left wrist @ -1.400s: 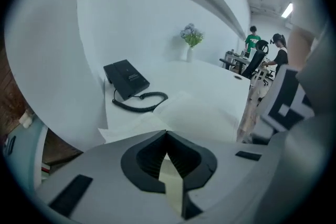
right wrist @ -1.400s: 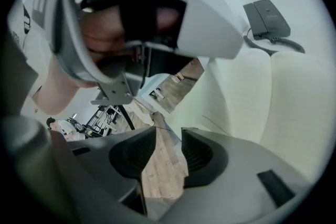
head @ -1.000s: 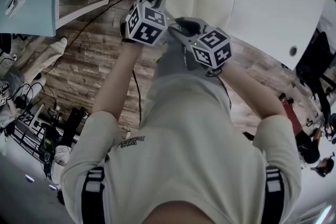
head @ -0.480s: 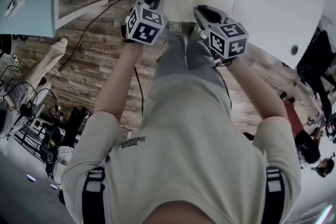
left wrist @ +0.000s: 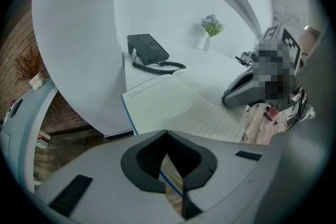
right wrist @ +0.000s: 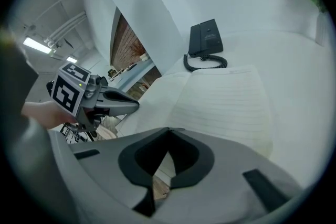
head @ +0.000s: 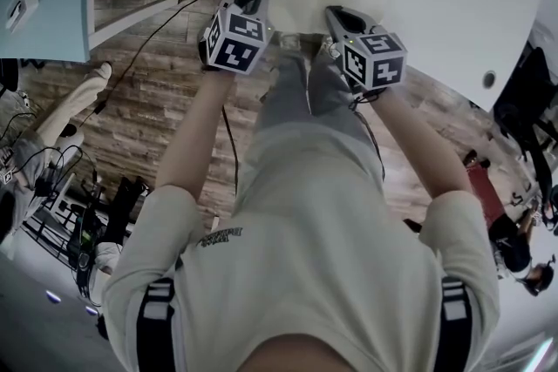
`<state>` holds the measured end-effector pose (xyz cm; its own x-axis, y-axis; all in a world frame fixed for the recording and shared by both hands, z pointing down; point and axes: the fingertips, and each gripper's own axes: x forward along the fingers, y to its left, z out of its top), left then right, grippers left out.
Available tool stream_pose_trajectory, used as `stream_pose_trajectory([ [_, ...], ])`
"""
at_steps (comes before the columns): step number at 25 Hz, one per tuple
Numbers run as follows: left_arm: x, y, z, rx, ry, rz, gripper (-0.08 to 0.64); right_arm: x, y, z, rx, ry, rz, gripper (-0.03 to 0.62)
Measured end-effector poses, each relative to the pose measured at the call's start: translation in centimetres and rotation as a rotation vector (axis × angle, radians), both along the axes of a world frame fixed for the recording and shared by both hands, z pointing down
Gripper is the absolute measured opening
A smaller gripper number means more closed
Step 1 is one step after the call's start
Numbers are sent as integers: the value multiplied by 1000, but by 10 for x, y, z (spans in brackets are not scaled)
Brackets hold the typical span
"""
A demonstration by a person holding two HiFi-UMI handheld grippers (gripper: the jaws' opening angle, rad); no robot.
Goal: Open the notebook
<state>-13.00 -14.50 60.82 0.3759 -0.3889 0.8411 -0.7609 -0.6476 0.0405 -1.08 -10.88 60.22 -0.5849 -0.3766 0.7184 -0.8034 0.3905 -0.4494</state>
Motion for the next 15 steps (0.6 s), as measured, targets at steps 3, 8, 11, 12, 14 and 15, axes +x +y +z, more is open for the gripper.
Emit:
stream_pose_trajectory([
  [3, 1, 1, 1, 1, 1, -8, 3, 2, 1, 1, -4, 6, 0, 3],
  [8, -1, 0, -6, 15, -9, -14, 2, -3, 1, 0, 19, 28, -8, 3],
  [11, 1, -6, -24, 64, 8, -14, 2, -4, -8, -13, 66, 31, -4, 3],
  [12, 3, -7, -32, 80, 17, -14, 2, -4, -11, -19, 87, 33, -7, 3],
  [14, 10, -10, -49, 109, 40, -13, 2, -1, -16, -33, 124, 28, -8, 3],
  [15, 15, -11, -58, 123, 53, -12, 2, 1, -17, -41, 138, 24, -7, 3],
])
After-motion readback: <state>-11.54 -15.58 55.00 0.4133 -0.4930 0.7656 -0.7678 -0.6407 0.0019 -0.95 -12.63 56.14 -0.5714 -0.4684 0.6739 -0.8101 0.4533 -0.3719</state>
